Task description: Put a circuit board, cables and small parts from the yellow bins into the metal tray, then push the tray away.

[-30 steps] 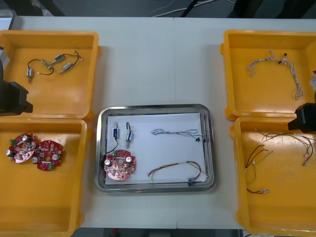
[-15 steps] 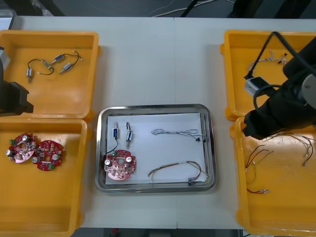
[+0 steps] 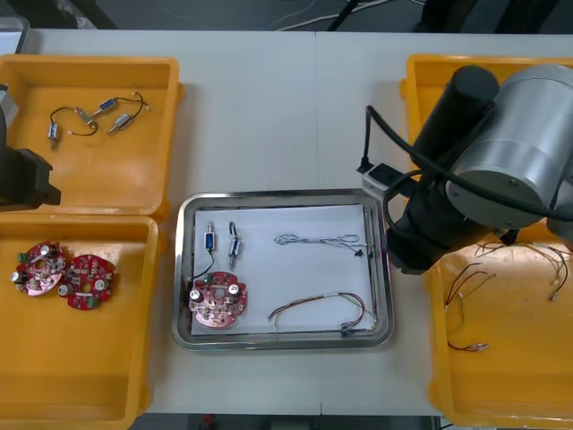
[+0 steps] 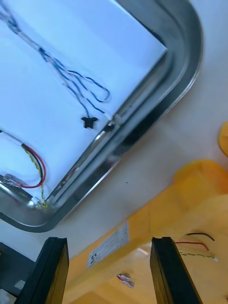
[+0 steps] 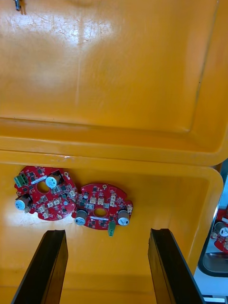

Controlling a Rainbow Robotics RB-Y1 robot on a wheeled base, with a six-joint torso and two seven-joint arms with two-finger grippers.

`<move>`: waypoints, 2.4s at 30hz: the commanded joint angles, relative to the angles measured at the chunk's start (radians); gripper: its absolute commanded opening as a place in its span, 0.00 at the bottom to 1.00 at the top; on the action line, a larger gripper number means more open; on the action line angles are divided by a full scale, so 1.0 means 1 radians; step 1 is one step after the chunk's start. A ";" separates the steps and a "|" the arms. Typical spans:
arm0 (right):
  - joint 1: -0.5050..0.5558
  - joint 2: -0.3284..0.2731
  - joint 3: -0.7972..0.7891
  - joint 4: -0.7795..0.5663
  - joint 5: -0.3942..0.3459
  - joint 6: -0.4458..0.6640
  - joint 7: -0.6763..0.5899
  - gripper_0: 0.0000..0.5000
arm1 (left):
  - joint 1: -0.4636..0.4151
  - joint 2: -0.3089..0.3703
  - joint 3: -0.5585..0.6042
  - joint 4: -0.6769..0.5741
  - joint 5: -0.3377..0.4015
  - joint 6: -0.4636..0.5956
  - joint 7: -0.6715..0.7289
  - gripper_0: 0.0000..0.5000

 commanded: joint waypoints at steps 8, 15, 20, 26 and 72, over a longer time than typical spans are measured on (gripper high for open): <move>-0.140 0.085 0.210 0.005 -0.016 -0.095 0.013 1.00 | 0.015 0.041 0.029 -0.031 0.008 0.006 -0.017 1.00; -0.193 0.147 0.336 0.058 0.018 -0.161 0.026 1.00 | 0.015 0.041 0.029 -0.031 0.008 0.006 -0.017 1.00; -0.222 0.171 0.427 0.071 0.051 -0.216 0.029 1.00 | 0.015 0.041 0.029 -0.031 0.008 0.006 -0.017 1.00; -0.246 0.183 0.520 0.072 0.080 -0.287 0.030 1.00 | 0.015 0.041 0.029 -0.031 0.008 0.006 -0.017 1.00; -0.288 0.257 0.812 0.074 0.240 -0.336 0.079 1.00 | 0.015 0.041 0.029 -0.031 0.008 0.006 -0.017 1.00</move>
